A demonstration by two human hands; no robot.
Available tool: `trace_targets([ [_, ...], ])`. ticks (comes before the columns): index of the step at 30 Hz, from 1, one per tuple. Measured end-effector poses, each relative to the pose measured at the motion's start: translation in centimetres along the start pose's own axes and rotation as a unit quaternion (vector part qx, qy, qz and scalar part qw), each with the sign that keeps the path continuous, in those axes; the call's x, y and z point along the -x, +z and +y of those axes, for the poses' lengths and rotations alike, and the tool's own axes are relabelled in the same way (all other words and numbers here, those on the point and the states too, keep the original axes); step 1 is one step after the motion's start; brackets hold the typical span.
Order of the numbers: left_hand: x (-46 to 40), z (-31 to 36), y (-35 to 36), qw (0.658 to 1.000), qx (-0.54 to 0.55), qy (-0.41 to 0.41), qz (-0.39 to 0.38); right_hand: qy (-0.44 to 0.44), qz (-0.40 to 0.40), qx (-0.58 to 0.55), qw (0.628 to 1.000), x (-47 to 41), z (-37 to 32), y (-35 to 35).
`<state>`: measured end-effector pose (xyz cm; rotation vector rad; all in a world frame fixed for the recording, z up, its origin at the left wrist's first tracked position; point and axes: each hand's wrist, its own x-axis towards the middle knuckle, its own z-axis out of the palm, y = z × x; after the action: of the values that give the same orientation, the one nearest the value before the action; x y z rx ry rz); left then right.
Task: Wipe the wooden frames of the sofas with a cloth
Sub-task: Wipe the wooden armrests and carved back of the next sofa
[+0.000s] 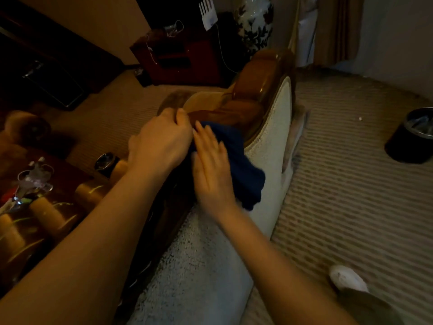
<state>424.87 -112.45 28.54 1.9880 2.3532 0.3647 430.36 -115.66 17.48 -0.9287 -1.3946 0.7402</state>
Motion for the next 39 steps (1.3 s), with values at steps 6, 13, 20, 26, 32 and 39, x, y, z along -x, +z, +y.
trace_targets([
  [6, 0.5, 0.2, -0.6, 0.997, 0.081, -0.014, 0.009, 0.03, 0.029, -0.017, 0.999, -2.4, 2.1, -2.2],
  [13, 0.8, 0.4, -0.8, 0.993, 0.1, -0.039, 0.039, -0.061, -0.058, 0.068, 0.994, -4.0, 0.6, -3.6],
  [20, 1.7, 0.6, -0.9, 0.983, 0.147, -0.034, 0.105, -0.067, -0.321, 0.342, 0.881, -12.0, -1.9, -2.1],
  [26, 0.9, 0.9, -1.3, 0.98, 0.152, -0.07, 0.103, 0.226, -0.165, -0.192, 0.941, -15.9, -2.0, -5.2],
  [32, -1.4, 7.3, -0.3, 0.975, 0.222, 0.023, -0.018, 0.313, -0.147, -0.42, 0.839, -17.6, -2.3, -10.8],
  [39, -5.1, 11.2, 2.7, 0.976, 0.214, -0.008, -0.046, 0.336, 0.099, -0.168, 0.921, -15.4, 4.8, -17.3],
])
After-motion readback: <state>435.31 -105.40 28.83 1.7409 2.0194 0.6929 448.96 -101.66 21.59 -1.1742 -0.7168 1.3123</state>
